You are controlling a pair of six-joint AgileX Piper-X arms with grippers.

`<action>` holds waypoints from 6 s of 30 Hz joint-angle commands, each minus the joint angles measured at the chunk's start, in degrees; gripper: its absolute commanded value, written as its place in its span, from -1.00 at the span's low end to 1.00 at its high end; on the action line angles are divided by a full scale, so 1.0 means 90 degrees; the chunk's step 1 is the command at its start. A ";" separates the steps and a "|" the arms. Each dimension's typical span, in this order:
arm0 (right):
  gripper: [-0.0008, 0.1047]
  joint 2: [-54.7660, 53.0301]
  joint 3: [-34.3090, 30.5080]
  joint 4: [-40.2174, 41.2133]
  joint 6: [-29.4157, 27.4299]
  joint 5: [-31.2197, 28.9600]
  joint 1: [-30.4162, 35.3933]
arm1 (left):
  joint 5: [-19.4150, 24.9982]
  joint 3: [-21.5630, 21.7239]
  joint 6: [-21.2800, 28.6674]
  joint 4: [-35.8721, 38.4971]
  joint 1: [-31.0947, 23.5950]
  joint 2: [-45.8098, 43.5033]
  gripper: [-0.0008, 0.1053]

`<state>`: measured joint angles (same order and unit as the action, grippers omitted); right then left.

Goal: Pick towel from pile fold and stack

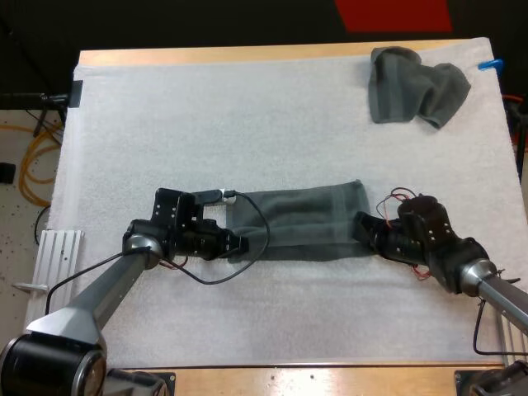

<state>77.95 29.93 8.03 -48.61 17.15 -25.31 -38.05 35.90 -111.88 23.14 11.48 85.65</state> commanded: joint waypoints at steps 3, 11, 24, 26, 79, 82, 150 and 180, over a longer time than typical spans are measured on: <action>-0.97 0.0067 0.0007 -0.0230 0.0010 0.0081 0.0018 | -0.0047 -0.0008 0.0145 -0.0335 -0.0002 -0.0024 -0.96; 0.33 0.0159 0.0007 -0.1307 -0.0454 0.0067 0.0018 | -0.0034 0.0034 0.0148 -0.1002 -0.0002 -0.0024 -0.16; 0.39 -0.0014 0.0644 -0.1234 -0.2756 -0.0682 0.0018 | 0.0390 0.1212 0.0978 -0.0096 -0.0002 -0.0368 -0.16; 0.39 -0.0193 0.0942 -0.0552 -0.3349 -0.0744 0.0018 | 0.0832 0.1324 0.1462 0.0489 -0.0002 -0.0701 -0.13; -0.98 0.2683 0.2361 0.2389 -0.3993 0.2515 0.1362 | 0.1062 0.1318 0.1123 0.3405 -0.0002 -0.4481 0.29; -0.99 0.2618 0.2361 0.2401 -0.4006 0.2483 0.1362 | 0.1062 0.1318 0.1123 0.3405 -0.0002 -0.4481 0.29; 0.26 0.1166 0.2908 0.1678 -0.2350 0.1892 -0.0245 | 0.0817 0.1113 0.1123 0.3146 -0.0002 -0.4481 0.29; 0.26 -0.4469 0.2908 0.5981 -0.4579 -0.1568 -0.0258 | 0.0924 0.1291 -0.1451 -0.0605 0.1552 -0.0323 0.44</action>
<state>37.92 55.69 61.36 -89.14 3.23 -27.54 -30.37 47.38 -124.11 19.06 25.24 83.66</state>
